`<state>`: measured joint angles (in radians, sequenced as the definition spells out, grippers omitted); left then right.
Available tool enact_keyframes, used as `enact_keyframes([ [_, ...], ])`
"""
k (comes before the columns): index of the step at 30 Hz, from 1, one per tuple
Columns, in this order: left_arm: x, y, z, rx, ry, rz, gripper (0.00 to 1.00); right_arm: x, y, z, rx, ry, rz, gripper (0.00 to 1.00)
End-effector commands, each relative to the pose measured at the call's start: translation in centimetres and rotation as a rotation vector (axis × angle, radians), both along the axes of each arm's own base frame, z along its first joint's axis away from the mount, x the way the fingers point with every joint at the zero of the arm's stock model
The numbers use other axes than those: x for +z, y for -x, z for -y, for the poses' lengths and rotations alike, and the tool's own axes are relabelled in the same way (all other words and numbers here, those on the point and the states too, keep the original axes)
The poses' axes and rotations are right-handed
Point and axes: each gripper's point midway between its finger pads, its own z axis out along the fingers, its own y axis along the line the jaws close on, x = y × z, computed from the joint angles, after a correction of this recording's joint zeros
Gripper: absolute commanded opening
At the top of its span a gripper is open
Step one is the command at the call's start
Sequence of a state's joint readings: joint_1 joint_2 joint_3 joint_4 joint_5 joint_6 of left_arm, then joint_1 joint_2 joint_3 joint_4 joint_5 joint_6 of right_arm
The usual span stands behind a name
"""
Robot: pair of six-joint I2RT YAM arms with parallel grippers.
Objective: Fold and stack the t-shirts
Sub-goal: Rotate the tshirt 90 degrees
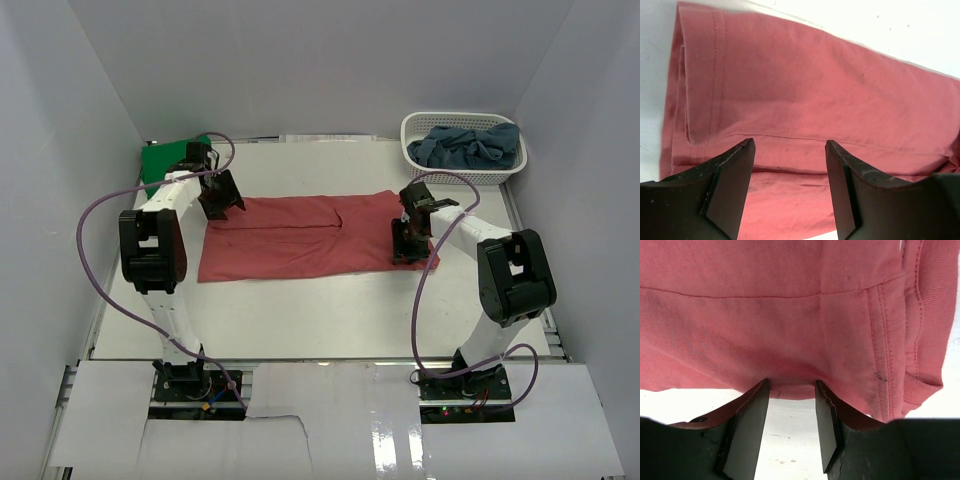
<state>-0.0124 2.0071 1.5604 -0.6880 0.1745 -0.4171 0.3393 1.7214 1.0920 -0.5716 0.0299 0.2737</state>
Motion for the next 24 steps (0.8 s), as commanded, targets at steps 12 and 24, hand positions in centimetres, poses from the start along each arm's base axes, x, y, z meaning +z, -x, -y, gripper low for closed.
enact_keyframes([
  [12,-2.7,-2.4,-2.3,0.072,-0.138,0.004,0.69,-1.0,-2.6,0.2,-0.022,-0.001,0.016,0.48],
  [24,-7.1,0.6,-5.3,0.127,-0.301,-0.158,0.70,-1.4,-3.8,1.4,-0.042,0.004,0.009,0.48],
])
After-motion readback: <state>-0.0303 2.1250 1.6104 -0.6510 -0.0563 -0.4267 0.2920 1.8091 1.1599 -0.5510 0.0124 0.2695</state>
